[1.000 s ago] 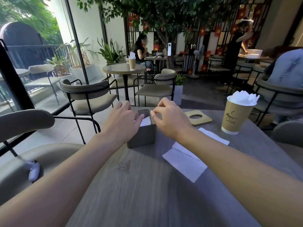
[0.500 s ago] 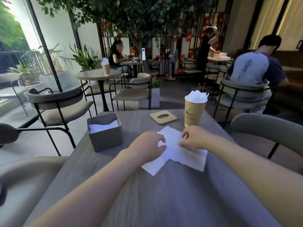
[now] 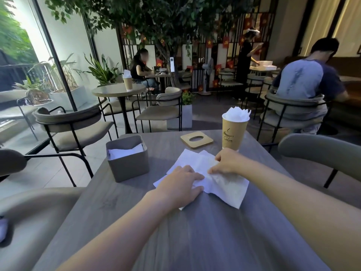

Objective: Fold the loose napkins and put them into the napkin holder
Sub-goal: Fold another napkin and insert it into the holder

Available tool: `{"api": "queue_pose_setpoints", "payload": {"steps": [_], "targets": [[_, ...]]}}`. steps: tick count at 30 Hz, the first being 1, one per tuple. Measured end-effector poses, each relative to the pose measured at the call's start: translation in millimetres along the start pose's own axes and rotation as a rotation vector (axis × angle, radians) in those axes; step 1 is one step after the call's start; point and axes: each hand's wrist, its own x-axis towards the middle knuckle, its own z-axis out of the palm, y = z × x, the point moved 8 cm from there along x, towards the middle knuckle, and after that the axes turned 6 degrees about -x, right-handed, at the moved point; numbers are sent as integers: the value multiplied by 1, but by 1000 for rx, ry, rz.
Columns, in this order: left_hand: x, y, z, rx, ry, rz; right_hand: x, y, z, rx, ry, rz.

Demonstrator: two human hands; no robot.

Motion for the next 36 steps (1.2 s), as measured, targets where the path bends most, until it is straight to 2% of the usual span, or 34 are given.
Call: {"api": "queue_pose_setpoints", "payload": {"steps": [3, 6, 8, 9, 12, 17, 19, 21, 25, 27, 30, 33, 36], "targets": [[-1, -2, -4, -64, 30, 8, 1, -2, -6, 21, 31, -90], [-6, -8, -28, -154, 233, -1, -4, -5, -14, 178, 22, -159], [-13, -17, -49, -203, 375, -66, -7, 0, -20, 346, 31, -117], [-15, -24, -55, -236, 395, -121, -8, 4, -21, 472, 28, -80], [-21, -33, -62, -426, 315, -282, -13, 6, -18, 823, -10, -33], [-24, -26, -48, -1074, 119, -462, -19, -8, -11, 1036, -38, -56], [-20, -29, -48, -1208, 175, -451, -22, -15, -6, 1080, -76, -72], [-17, -34, -53, -1170, 239, -412, -25, -18, 0, 1106, -115, -70], [-20, -27, -54, -1078, 169, -296, -30, -19, 7, 1128, -177, -59], [-22, -27, -58, -1049, 193, -259, -34, -20, 8, 1109, -190, -79], [-24, -30, -61, -1145, 252, -244, -35, -24, 6, 1168, -163, -119], [-26, -27, -62, -1320, 231, -201, -35, -30, -3, 1221, -115, -204], [-27, -27, -63, -1378, 244, -175, -39, -36, -11, 1196, -70, -274]]}}
